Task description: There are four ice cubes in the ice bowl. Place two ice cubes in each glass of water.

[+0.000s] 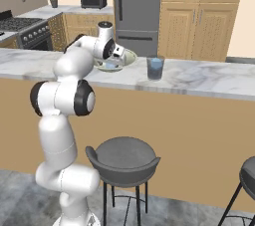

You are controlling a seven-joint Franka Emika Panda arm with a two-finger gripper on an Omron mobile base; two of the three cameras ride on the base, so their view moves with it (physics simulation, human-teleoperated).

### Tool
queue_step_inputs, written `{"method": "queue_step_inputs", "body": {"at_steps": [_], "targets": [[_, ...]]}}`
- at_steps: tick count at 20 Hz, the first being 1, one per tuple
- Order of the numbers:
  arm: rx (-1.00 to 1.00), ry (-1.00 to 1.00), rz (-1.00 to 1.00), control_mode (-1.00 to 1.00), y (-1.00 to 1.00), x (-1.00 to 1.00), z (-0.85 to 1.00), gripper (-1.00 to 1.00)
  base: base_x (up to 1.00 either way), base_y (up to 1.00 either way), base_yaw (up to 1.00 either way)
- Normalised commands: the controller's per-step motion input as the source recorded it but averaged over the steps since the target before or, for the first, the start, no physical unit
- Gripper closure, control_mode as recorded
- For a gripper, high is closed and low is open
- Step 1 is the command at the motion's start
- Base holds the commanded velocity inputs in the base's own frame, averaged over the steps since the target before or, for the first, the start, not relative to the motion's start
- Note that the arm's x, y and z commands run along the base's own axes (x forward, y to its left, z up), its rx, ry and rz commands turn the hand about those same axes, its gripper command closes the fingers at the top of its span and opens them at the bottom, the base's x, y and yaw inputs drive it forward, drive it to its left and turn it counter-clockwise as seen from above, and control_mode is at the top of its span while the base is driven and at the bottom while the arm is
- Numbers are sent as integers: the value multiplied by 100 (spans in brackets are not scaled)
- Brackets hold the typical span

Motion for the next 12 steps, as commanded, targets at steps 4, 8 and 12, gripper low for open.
{"method": "queue_step_inputs", "body": {"at_steps": [4,8,12], "targets": [[0,0,6,-100,0,19,-13,-100,0,0,0],[0,0,6,-100,0,22,-10,-100,0,0,0],[-2,-5,6,-100,0,25,-12,-100,0,0,0]]}}
